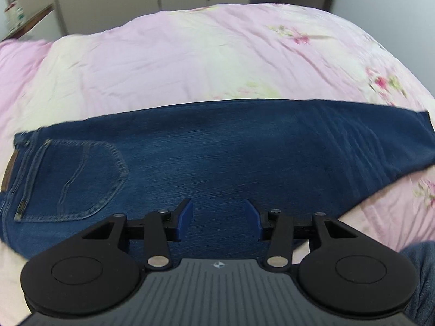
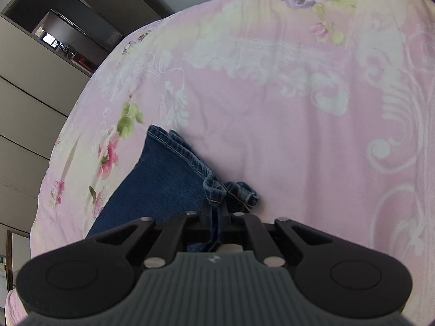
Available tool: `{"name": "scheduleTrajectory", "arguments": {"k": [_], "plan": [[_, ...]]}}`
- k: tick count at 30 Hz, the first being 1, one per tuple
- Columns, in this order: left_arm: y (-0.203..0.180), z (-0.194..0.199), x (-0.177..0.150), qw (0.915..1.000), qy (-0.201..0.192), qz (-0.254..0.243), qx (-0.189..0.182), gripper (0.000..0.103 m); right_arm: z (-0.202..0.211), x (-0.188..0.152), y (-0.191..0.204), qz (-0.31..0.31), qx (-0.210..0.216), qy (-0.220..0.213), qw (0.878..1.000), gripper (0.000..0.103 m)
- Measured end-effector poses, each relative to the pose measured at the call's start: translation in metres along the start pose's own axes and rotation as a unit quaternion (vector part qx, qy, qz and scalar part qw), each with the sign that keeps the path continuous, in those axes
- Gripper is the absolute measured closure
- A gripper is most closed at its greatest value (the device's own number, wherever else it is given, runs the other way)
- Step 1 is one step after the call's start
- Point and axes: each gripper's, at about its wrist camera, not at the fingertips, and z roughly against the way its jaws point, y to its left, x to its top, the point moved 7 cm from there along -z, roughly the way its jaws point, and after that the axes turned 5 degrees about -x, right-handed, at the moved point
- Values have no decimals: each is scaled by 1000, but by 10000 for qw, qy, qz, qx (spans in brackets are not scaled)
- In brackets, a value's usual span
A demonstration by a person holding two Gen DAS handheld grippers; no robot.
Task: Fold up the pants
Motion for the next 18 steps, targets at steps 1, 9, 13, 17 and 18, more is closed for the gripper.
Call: {"name": "scheduleTrajectory", "arguments": {"k": [1, 9, 13, 17, 18], "plan": [[-8, -3, 1, 9999, 39, -105, -59, 49, -1, -1, -2, -29, 28, -20, 10000, 100], [-61, -41, 16, 9965, 223, -590, -558, 50, 21, -4, -20, -105, 316, -74, 9994, 62], [-91, -63, 30, 9915, 312, -1023, -739, 51, 2, -3, -31, -594, 701, 92, 9957, 63], [-109, -90, 50, 9880, 440, -1270, -767, 51, -24, -8, -29, -902, 944, 191, 9913, 71], [-113, -97, 57, 9877, 454, -1279, -777, 52, -28, -8, -29, -972, 983, 172, 9902, 77]]}}
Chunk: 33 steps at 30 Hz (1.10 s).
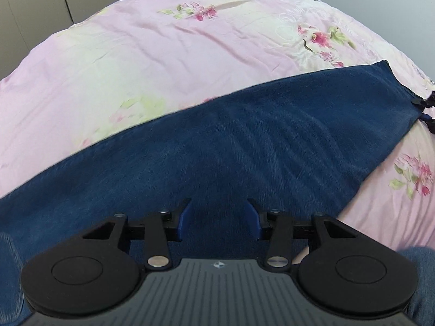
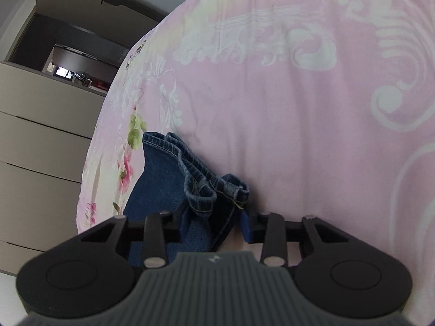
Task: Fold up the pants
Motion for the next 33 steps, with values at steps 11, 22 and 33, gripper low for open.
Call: {"name": "scheduleTrajectory", "arguments": {"k": [11, 22, 33], "plan": [[4, -73, 68, 9999, 2, 143, 90, 61, 43, 19, 80, 930, 304, -216, 9950, 100], [6, -24, 60, 9974, -502, 513, -78, 65, 101, -24, 230, 2793, 453, -454, 9581, 101], [32, 124, -49, 9900, -908, 1042, -292, 65, 129, -224, 372, 4214, 1232, -11, 8985, 101]]}}
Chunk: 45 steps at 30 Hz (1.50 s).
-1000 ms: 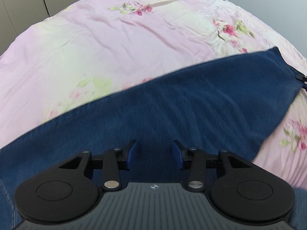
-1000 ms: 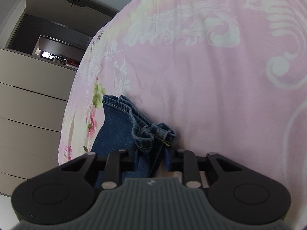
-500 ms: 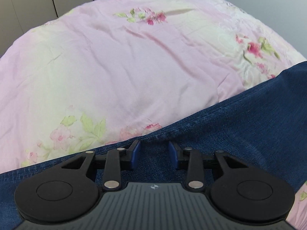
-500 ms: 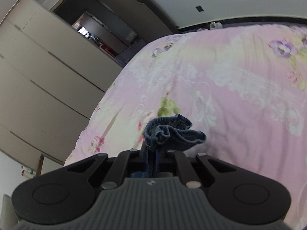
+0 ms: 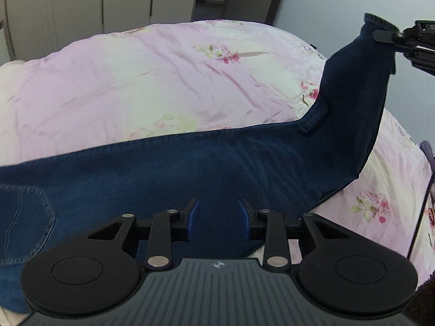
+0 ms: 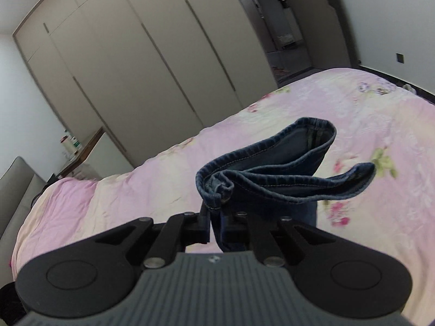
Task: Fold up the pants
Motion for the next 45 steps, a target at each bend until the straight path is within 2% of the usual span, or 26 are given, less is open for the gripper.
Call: {"name": "scheduleTrajectory", "arguments": {"k": [3, 6, 10, 14, 17, 20, 21, 24, 28, 30, 32, 34, 35, 38, 41, 43, 44, 45], "plan": [[29, 30, -21, 9991, -131, 353, 174, 65, -21, -30, 61, 222, 204, 223, 9993, 101], [54, 49, -45, 9966, -223, 748, 271, 65, -45, -74, 114, 543, 352, 491, 9967, 101], [80, 62, -75, 9912, -319, 1262, 220, 65, -76, -161, 166, 1111, 360, 1085, 9872, 101], [98, 62, -94, 9856, -287, 1660, 107, 65, -101, -255, 180, 1908, 257, 1567, 9687, 101], [99, 57, -99, 9839, -275, 1768, -28, 65, -112, -303, 174, 2508, 95, 1740, 9522, 99], [96, 51, -101, 9838, -241, 1770, -173, 65, -110, -336, 177, 3267, -10, 1604, 9314, 85], [96, 49, -101, 9840, -227, 1759, -187, 65, -110, -341, 178, 3454, 67, 1581, 9250, 73], [98, 48, -106, 9832, -243, 1799, -198, 64, -99, -342, 184, 3636, 257, 1572, 9179, 69], [101, 44, -103, 9819, -287, 1862, -183, 63, -66, -315, 172, 3252, 292, 1300, 9362, 68], [99, 39, -98, 9824, -312, 1830, -193, 63, -57, -296, 159, 3096, 94, 1087, 9446, 67], [96, 33, -94, 9834, -312, 1776, -212, 63, -57, -273, 141, 2994, -229, 930, 9493, 57], [92, 28, -91, 9840, -314, 1736, -232, 63, -64, -254, 118, 2763, -618, 839, 9554, 26], [90, 25, -90, 9842, -305, 1726, -241, 63, -69, -247, 107, 2571, -754, 864, 9596, 25], [89, 21, -90, 9848, -260, 1700, -225, 63, -91, -238, 81, 1976, -805, 1174, 9699, 28], [95, 18, -91, 9837, -207, 1776, -178, 63, -108, -249, 71, 1459, -472, 1615, 9749, 35], [99, 17, -91, 9799, -197, 1968, -253, 63, -113, -256, 81, 1412, -156, 1711, 9750, 54], [102, 17, -91, 9782, -218, 2045, -287, 63, -116, -257, 91, 1574, -92, 1661, 9734, 60], [104, 18, -90, 9771, -239, 2099, -275, 63, -118, -258, 101, 1742, -11, 1609, 9715, 72]]}}
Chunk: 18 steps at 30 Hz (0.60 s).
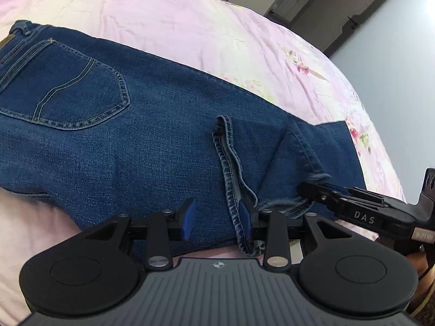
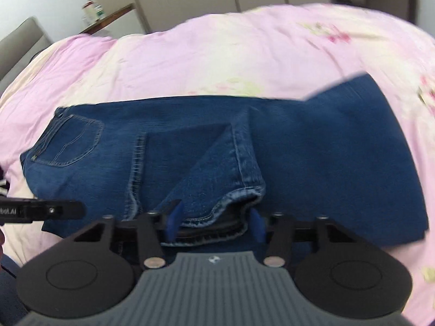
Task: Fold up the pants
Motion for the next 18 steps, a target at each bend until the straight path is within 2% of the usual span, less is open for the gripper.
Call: {"name": "scheduleTrajectory", "arguments": {"k": [1, 3, 6, 9, 11, 13, 15, 17, 18], "plan": [[1, 1, 2, 10000, -40, 23, 44, 63, -1, 4, 11, 136, 124, -56, 9998, 77], [4, 4, 7, 9999, -127, 36, 110, 63, -4, 15, 35, 304, 463, -114, 9984, 76], [5, 6, 13, 9997, -194, 74, 147, 63, -3, 28, 63, 562, 750, -339, 9950, 74], [4, 7, 16, 9995, -255, 67, 163, 63, 10, 36, 70, 480, 927, -591, 9928, 72], [3, 5, 17, 9995, -288, 72, 126, 63, 26, 41, 63, 334, 954, -841, 9913, 65], [0, 2, 17, 9995, -292, 58, 98, 63, 44, 40, 51, 202, 870, -1056, 9904, 63], [-4, -2, 18, 9996, -271, 7, 100, 63, 58, 36, 33, 113, 573, -1165, 9915, 64], [-6, -4, 17, 9996, -237, -44, 120, 63, 59, 30, 14, 101, 97, -1140, 9934, 73], [-7, -5, 17, 9997, -212, -61, 125, 63, 56, 25, 6, 139, -141, -1030, 9945, 80]]}}
